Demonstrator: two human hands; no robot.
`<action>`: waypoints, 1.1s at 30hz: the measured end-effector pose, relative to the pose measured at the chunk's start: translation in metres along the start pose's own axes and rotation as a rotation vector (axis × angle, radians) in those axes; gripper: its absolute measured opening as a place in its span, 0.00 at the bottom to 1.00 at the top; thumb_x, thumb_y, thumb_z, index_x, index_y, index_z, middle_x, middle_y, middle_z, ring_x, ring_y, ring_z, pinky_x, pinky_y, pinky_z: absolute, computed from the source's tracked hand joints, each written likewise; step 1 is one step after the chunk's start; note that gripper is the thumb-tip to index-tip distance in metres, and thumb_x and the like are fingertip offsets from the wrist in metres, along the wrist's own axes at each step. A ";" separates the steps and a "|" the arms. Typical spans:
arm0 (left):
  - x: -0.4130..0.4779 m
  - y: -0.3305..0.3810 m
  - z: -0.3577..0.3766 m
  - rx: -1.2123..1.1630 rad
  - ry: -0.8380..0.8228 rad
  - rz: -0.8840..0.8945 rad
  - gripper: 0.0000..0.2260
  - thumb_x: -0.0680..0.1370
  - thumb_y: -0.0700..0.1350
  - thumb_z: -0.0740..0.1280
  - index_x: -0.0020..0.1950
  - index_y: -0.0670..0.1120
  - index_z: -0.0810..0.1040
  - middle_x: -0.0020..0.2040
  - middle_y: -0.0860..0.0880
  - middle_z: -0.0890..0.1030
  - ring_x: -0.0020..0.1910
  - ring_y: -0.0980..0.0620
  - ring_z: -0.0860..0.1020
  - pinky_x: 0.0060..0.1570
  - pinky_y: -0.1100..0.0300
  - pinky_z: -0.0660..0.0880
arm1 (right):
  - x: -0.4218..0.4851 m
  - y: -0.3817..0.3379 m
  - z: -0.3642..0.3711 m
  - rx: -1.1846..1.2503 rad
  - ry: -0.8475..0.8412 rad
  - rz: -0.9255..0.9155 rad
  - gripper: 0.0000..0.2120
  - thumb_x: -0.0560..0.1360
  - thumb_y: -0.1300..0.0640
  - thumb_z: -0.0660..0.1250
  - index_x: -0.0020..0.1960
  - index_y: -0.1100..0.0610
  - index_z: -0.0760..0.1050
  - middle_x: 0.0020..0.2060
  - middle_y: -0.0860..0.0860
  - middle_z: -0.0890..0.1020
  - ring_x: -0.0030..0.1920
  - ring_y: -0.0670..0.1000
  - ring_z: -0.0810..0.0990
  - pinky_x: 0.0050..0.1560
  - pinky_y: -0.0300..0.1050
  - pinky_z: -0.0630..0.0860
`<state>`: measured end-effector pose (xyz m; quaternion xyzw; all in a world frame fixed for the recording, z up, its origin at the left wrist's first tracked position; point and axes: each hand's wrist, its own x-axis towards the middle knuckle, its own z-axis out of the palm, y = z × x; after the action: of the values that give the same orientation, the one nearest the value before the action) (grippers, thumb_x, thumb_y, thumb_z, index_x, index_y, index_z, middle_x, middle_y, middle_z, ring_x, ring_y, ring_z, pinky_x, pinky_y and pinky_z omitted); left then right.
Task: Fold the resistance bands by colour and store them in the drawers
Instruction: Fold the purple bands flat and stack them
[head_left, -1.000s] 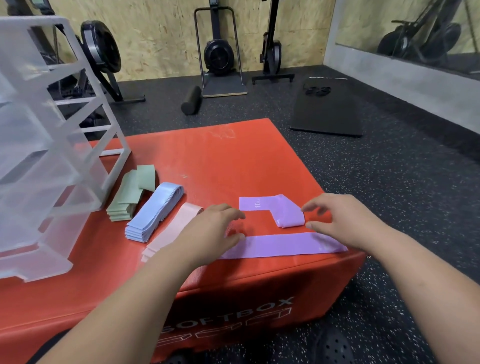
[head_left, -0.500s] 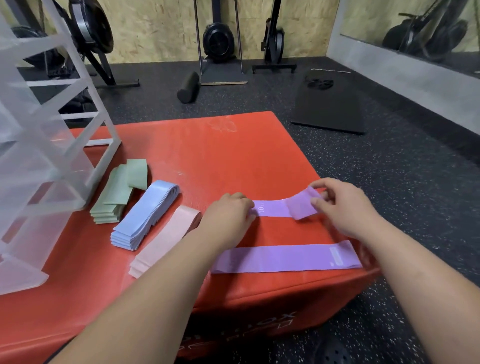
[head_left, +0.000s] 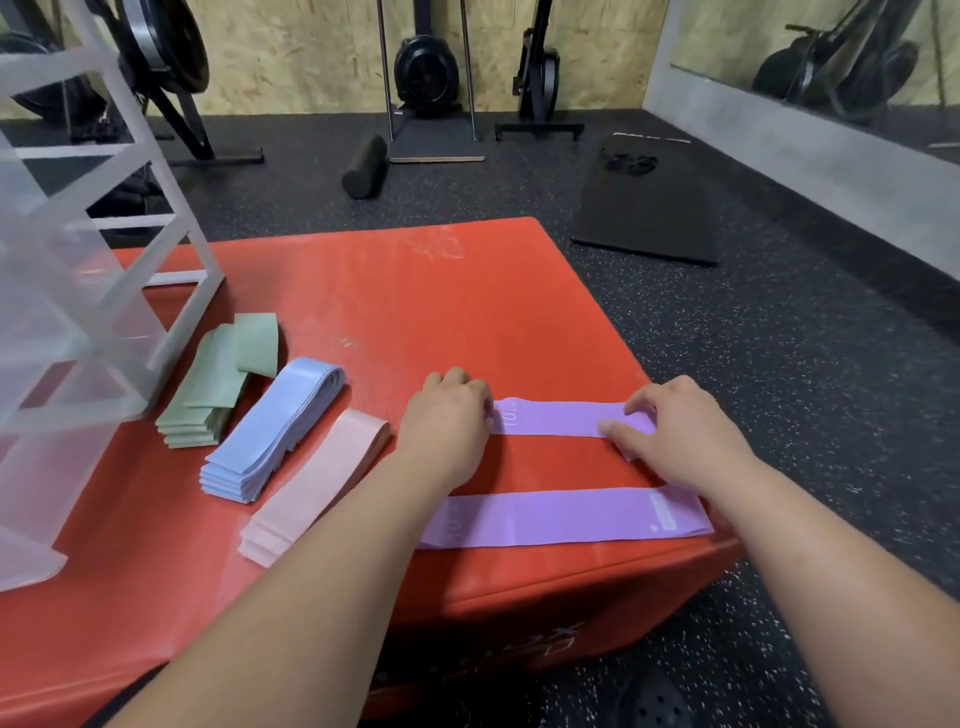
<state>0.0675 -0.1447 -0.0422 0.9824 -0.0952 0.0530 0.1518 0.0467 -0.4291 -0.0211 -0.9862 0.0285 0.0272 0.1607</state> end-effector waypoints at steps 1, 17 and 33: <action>0.000 0.000 -0.001 -0.003 0.004 0.003 0.07 0.81 0.46 0.67 0.58 0.51 0.81 0.56 0.48 0.77 0.57 0.42 0.74 0.54 0.45 0.75 | -0.002 -0.002 0.002 -0.035 0.001 0.004 0.19 0.71 0.28 0.70 0.54 0.38 0.74 0.55 0.45 0.68 0.56 0.50 0.69 0.57 0.55 0.78; -0.003 -0.007 -0.015 -0.647 -0.025 -0.233 0.23 0.71 0.38 0.78 0.64 0.53 0.80 0.46 0.52 0.86 0.43 0.46 0.85 0.48 0.45 0.84 | -0.004 0.021 -0.010 0.135 0.091 0.008 0.05 0.76 0.51 0.73 0.49 0.44 0.77 0.40 0.44 0.83 0.45 0.50 0.81 0.50 0.50 0.78; -0.041 0.008 -0.064 -0.913 0.243 -0.106 0.17 0.79 0.33 0.69 0.58 0.55 0.82 0.46 0.47 0.85 0.37 0.54 0.78 0.41 0.49 0.77 | -0.019 0.031 -0.019 0.527 0.161 0.188 0.23 0.75 0.68 0.59 0.41 0.45 0.87 0.41 0.43 0.87 0.44 0.51 0.84 0.43 0.45 0.77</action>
<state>0.0214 -0.1252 0.0155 0.8054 -0.0402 0.1124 0.5806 0.0265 -0.4636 -0.0121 -0.9025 0.1385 -0.0446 0.4055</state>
